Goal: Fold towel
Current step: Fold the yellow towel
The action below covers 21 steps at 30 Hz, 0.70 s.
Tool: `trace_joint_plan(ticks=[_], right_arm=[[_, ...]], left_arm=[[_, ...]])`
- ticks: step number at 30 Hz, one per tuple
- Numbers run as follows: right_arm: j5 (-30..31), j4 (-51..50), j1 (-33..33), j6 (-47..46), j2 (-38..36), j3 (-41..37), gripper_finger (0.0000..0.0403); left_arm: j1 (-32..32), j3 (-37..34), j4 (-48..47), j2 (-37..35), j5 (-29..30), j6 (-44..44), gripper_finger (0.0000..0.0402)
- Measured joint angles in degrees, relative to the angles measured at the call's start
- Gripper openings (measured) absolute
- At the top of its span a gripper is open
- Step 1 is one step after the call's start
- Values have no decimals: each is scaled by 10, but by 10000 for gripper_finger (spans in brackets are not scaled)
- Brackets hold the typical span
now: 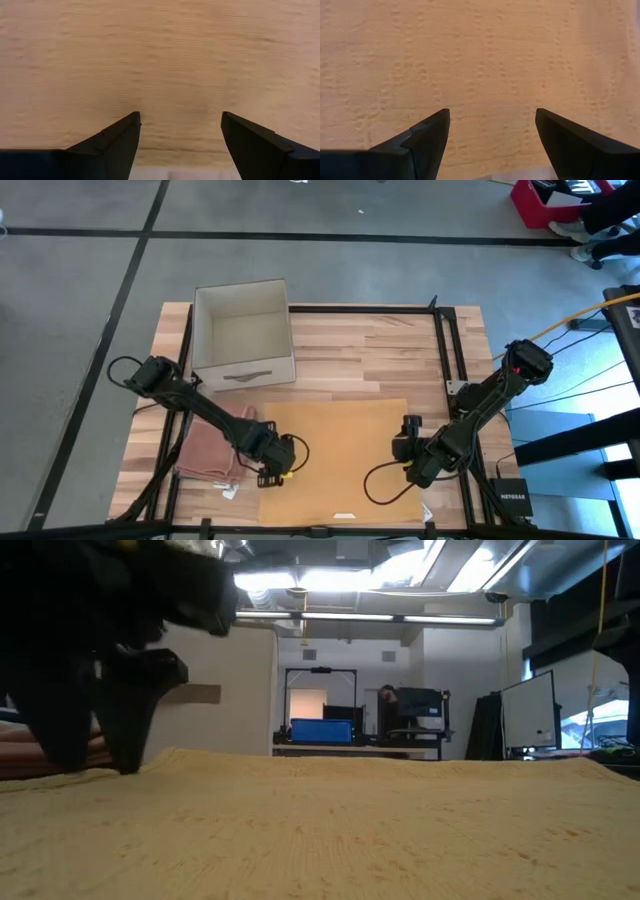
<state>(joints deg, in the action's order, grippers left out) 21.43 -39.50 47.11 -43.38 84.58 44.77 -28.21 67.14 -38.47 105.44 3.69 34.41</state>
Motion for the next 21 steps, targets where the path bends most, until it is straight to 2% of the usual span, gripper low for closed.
trace_joint_plan(ticks=[5, 11, 17, 21], right_arm=[[5, 1, 0, 3, 0, 0, 298], [1, 1, 0, 3, 0, 0, 298], [-3, 1, 0, 2, 0, 0, 298], [-66, 7, 1, 7, 0, 0, 298]], left_arm=[[11, -19, 4, 0, 30, 1, 269], [13, -46, 54, -2, -12, 1, 269], [8, -66, 58, -3, 17, 7, 269], [8, -70, 56, -3, 17, 6, 269]])
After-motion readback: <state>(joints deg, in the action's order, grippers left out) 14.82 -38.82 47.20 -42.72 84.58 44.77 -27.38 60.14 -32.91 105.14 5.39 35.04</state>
